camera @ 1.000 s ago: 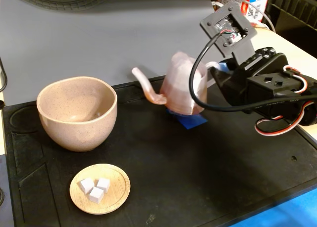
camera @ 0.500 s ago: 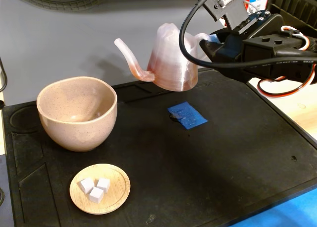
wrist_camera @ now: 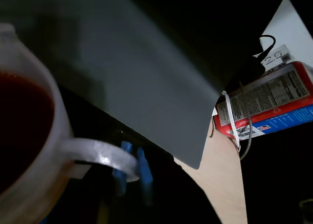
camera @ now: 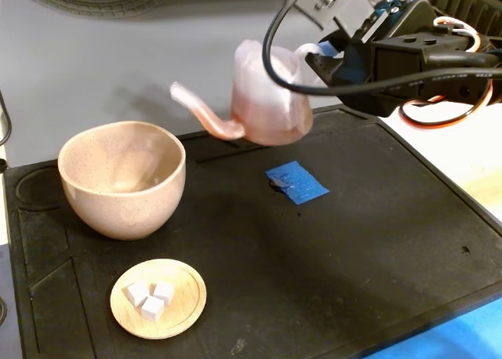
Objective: Pick up a kettle and pour liquid into a cup.
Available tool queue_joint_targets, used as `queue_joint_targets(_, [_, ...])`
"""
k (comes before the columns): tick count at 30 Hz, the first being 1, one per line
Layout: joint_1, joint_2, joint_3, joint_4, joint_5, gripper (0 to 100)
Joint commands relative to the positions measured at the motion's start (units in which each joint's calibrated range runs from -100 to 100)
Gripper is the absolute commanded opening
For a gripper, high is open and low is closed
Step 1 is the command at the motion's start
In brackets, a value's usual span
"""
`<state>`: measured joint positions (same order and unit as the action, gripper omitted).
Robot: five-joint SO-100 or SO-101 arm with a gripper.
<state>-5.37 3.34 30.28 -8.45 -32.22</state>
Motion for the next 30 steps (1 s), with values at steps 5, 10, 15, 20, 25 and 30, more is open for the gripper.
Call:
queue_joint_targets(5, [-1.1, -3.6, -9.4, 0.1, 2.4, 1])
queue_joint_targets(10, [-1.5, -3.5, -9.4, -0.4, 7.6, 1])
queue_joint_targets(15, [-1.8, -3.4, -11.5, -0.6, 12.2, 1])
queue_joint_targets(20, [-3.3, 1.1, -18.3, -0.4, 13.7, 1])
queue_joint_targets(25, [-4.3, 5.0, -22.9, 0.0, 13.7, 1])
queue_joint_targets(30, [-4.3, 5.0, -22.9, 0.0, 13.7, 1])
